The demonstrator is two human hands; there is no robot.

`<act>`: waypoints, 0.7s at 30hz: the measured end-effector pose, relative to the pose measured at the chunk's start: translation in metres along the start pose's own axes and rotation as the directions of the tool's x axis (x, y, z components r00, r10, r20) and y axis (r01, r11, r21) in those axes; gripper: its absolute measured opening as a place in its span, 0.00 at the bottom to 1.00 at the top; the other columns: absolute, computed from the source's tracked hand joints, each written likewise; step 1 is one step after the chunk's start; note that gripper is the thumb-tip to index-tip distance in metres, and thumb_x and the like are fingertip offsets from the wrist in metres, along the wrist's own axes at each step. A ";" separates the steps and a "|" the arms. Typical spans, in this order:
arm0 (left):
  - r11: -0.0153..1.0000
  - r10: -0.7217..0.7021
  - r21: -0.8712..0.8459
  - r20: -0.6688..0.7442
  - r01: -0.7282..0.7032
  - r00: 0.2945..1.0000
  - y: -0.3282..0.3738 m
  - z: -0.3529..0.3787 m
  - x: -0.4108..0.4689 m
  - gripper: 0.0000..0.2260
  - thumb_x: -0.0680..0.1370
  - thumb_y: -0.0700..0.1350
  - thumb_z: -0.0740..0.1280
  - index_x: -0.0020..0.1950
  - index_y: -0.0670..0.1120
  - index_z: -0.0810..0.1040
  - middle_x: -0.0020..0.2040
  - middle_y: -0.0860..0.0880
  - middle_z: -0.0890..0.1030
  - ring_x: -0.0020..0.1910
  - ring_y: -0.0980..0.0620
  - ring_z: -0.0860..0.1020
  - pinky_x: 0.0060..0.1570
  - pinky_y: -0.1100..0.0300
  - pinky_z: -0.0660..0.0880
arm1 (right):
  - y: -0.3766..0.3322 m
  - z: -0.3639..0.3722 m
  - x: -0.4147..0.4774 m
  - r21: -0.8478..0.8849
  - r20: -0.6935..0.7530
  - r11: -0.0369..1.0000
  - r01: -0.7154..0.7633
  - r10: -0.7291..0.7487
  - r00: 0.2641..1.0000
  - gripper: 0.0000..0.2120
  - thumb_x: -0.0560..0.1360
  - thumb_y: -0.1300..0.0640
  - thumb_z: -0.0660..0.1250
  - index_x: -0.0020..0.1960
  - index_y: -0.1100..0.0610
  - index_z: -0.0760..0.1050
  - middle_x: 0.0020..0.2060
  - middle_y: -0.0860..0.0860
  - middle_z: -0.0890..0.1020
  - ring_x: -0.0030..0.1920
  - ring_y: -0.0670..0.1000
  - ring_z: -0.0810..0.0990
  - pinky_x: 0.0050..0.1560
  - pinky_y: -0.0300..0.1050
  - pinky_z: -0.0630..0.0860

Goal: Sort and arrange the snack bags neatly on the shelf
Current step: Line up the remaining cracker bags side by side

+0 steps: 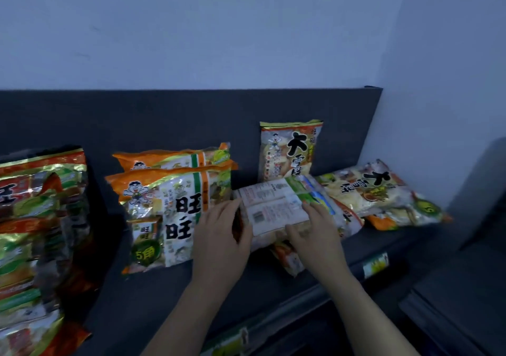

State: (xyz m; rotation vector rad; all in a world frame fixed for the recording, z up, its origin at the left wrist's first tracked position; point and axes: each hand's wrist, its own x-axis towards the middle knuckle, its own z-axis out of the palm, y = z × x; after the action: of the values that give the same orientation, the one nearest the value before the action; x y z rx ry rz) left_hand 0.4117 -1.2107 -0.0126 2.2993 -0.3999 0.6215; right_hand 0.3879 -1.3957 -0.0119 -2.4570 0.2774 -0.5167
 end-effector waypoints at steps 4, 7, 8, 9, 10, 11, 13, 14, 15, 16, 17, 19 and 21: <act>0.989 0.054 -0.138 0.061 -0.045 0.997 0.051 0.041 0.015 0.20 0.78 0.50 0.67 0.70 0.49 0.72 0.66 0.51 0.75 0.66 0.50 0.71 0.65 0.55 0.67 | 0.048 -0.049 0.014 -0.062 -0.086 0.997 -0.045 0.039 0.995 0.29 0.77 0.49 0.66 0.74 0.58 0.65 0.72 0.53 0.66 0.73 0.53 0.62 0.73 0.52 0.62; 0.979 0.062 -0.199 0.115 -0.039 0.991 0.087 0.078 0.029 0.21 0.79 0.51 0.66 0.71 0.49 0.70 0.69 0.51 0.73 0.68 0.52 0.68 0.67 0.57 0.64 | 0.086 -0.085 0.028 -0.044 -0.141 0.992 -0.120 0.113 0.983 0.27 0.77 0.48 0.67 0.71 0.59 0.68 0.71 0.55 0.68 0.72 0.55 0.63 0.72 0.53 0.63; 0.979 0.061 -0.202 0.134 -0.033 0.989 0.100 0.091 0.035 0.22 0.79 0.51 0.65 0.72 0.49 0.70 0.69 0.51 0.72 0.68 0.51 0.68 0.67 0.57 0.65 | 0.100 -0.097 0.034 -0.041 -0.161 0.990 -0.132 0.124 0.979 0.26 0.76 0.49 0.68 0.69 0.60 0.70 0.69 0.56 0.70 0.70 0.55 0.65 0.71 0.52 0.63; 0.980 0.071 -0.195 0.150 -0.041 0.986 0.112 0.106 0.042 0.22 0.79 0.51 0.65 0.72 0.49 0.69 0.69 0.51 0.72 0.67 0.51 0.69 0.66 0.57 0.66 | 0.115 -0.109 0.040 -0.048 -0.174 0.988 -0.149 0.138 0.975 0.25 0.76 0.49 0.69 0.68 0.60 0.71 0.68 0.57 0.72 0.69 0.56 0.67 0.70 0.52 0.64; 0.981 0.083 -0.186 0.168 -0.051 0.982 0.123 0.120 0.048 0.23 0.79 0.52 0.65 0.72 0.50 0.68 0.69 0.51 0.72 0.67 0.51 0.69 0.65 0.56 0.67 | 0.129 -0.121 0.047 -0.058 -0.182 0.984 -0.168 0.155 0.971 0.25 0.75 0.50 0.69 0.68 0.61 0.71 0.66 0.57 0.73 0.68 0.57 0.68 0.70 0.53 0.65; 0.982 0.097 -0.180 0.188 -0.063 0.977 0.135 0.135 0.055 0.23 0.78 0.52 0.66 0.73 0.50 0.68 0.70 0.52 0.71 0.67 0.51 0.69 0.65 0.56 0.68 | 0.144 -0.133 0.054 -0.059 -0.185 0.980 -0.192 0.179 0.966 0.26 0.75 0.50 0.70 0.68 0.62 0.72 0.65 0.58 0.75 0.67 0.58 0.69 0.68 0.53 0.66; 0.985 0.128 -0.139 0.231 -0.098 0.964 0.156 0.166 0.066 0.25 0.77 0.54 0.67 0.73 0.50 0.67 0.70 0.51 0.71 0.68 0.50 0.69 0.66 0.53 0.68 | 0.173 -0.155 0.069 -0.043 -0.195 0.968 -0.246 0.233 0.953 0.24 0.75 0.51 0.70 0.66 0.62 0.73 0.61 0.59 0.77 0.64 0.60 0.72 0.65 0.53 0.68; 0.987 0.141 -0.114 0.263 -0.115 0.954 0.164 0.184 0.071 0.26 0.77 0.55 0.67 0.73 0.50 0.67 0.70 0.51 0.72 0.68 0.49 0.70 0.66 0.53 0.68 | 0.187 -0.164 0.075 -0.039 -0.199 0.961 -0.274 0.261 0.945 0.23 0.75 0.51 0.70 0.65 0.63 0.73 0.61 0.59 0.77 0.64 0.60 0.73 0.64 0.52 0.68; 0.986 0.157 -0.093 0.281 -0.136 0.947 0.173 0.200 0.076 0.26 0.76 0.56 0.68 0.72 0.50 0.69 0.69 0.51 0.73 0.67 0.49 0.70 0.65 0.53 0.69 | 0.202 -0.172 0.081 -0.035 -0.195 0.951 -0.306 0.294 0.936 0.24 0.75 0.51 0.69 0.66 0.63 0.72 0.63 0.59 0.76 0.65 0.60 0.72 0.64 0.50 0.67; 0.984 0.173 -0.082 0.297 -0.155 0.939 0.178 0.217 0.081 0.26 0.75 0.58 0.68 0.71 0.51 0.70 0.67 0.51 0.74 0.67 0.49 0.71 0.64 0.53 0.69 | 0.214 -0.179 0.086 -0.038 -0.181 0.941 -0.335 0.323 0.929 0.25 0.76 0.50 0.69 0.68 0.63 0.71 0.64 0.59 0.75 0.66 0.59 0.71 0.64 0.49 0.67; 0.984 0.180 -0.072 0.315 -0.166 0.932 0.183 0.232 0.084 0.26 0.74 0.60 0.68 0.69 0.52 0.71 0.65 0.52 0.75 0.66 0.49 0.72 0.62 0.52 0.70 | 0.228 -0.184 0.091 -0.037 -0.163 0.933 -0.358 0.348 0.923 0.25 0.76 0.51 0.68 0.68 0.64 0.71 0.65 0.60 0.75 0.66 0.59 0.71 0.64 0.48 0.67; 0.985 0.173 -0.040 0.359 -0.170 0.917 0.191 0.260 0.091 0.26 0.72 0.61 0.69 0.67 0.53 0.72 0.64 0.52 0.75 0.64 0.49 0.72 0.60 0.52 0.71 | 0.251 -0.192 0.101 -0.017 -0.120 0.917 -0.399 0.394 0.911 0.23 0.77 0.52 0.68 0.67 0.65 0.72 0.65 0.61 0.75 0.65 0.59 0.72 0.63 0.48 0.68; 0.984 0.155 0.018 0.404 -0.178 0.902 0.198 0.282 0.099 0.28 0.72 0.61 0.70 0.69 0.52 0.70 0.66 0.51 0.74 0.65 0.50 0.71 0.61 0.53 0.71 | 0.275 -0.195 0.111 0.030 -0.077 0.895 -0.445 0.446 0.892 0.25 0.76 0.52 0.69 0.67 0.65 0.71 0.65 0.61 0.75 0.64 0.59 0.74 0.64 0.51 0.71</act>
State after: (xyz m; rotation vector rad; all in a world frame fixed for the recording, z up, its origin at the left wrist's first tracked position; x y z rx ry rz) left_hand 0.4958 -1.5586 -0.0275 2.4603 -0.7899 0.2339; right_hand 0.3846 -1.7501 -0.0004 -2.2587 0.8463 -0.4131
